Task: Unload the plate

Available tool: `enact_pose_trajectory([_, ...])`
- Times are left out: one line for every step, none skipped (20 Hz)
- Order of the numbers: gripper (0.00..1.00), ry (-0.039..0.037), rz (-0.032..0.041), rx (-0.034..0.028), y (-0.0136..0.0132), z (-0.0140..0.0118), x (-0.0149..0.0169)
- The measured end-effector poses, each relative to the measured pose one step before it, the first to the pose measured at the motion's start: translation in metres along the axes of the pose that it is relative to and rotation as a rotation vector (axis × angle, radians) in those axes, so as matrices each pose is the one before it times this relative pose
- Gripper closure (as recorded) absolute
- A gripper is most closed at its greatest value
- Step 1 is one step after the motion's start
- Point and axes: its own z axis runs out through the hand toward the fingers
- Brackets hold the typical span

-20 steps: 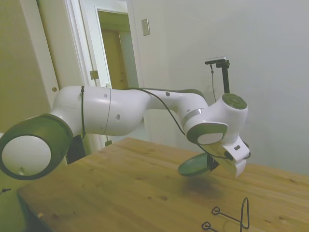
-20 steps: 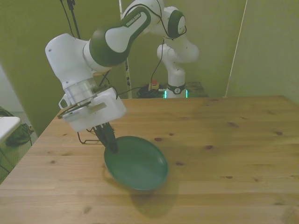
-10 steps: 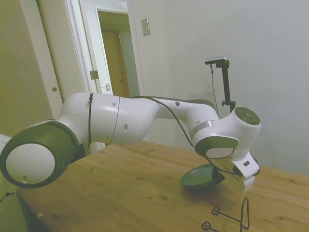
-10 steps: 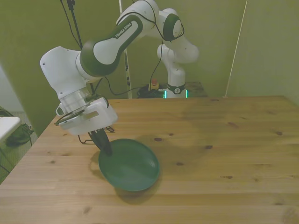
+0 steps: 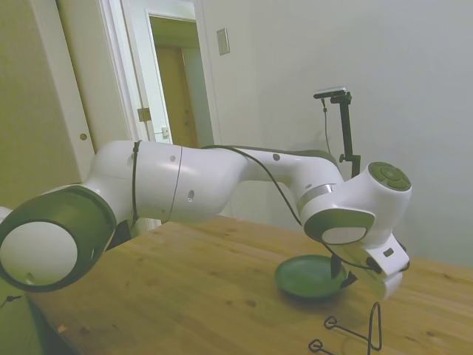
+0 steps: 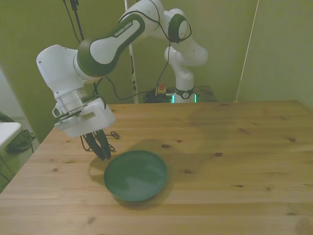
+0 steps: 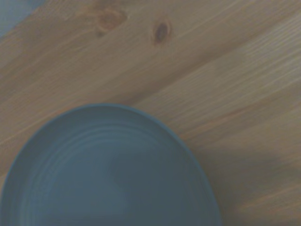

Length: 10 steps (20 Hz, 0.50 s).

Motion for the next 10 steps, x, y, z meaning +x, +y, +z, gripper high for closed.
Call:
enact_pose_trajectory([0.0,0.00239,-0.00641,0.00489,-0.00318,-0.00647,-0.00228])
enact_pose_trajectory([0.0,0.00439,-0.00837,0.00742,-0.00468,-0.00824,-0.00357])
enact_pose_trajectory([0.0,0.006,-0.01086,0.00917,-0.00625,-0.01005,-0.00471])
enact_pose_trajectory([0.0,0.00459,-0.01371,0.00886,-0.00758,-0.01236,-0.00654])
enact_pose_trajectory([0.0,0.0051,-0.01519,0.00805,-0.00798,-0.01265,-0.00727])
enact_pose_trajectory([0.0,0.00273,-0.018,0.00533,-0.00938,-0.01241,-0.00922])
enact_pose_trajectory([0.0,0.00325,-0.0203,-0.00048,-0.01044,-0.01122,-0.01087])
enact_pose_trajectory([0.0,0.00125,-0.0189,-0.00533,-0.01026,-0.0092,-0.01128])
enact_pose_trajectory([0.0,0.00672,-0.02042,-0.009,-0.01056,-0.00829,-0.01203])
enact_pose_trajectory([0.0,0.00803,-0.02075,-0.00785,-0.01101,-0.00814,-0.01301])
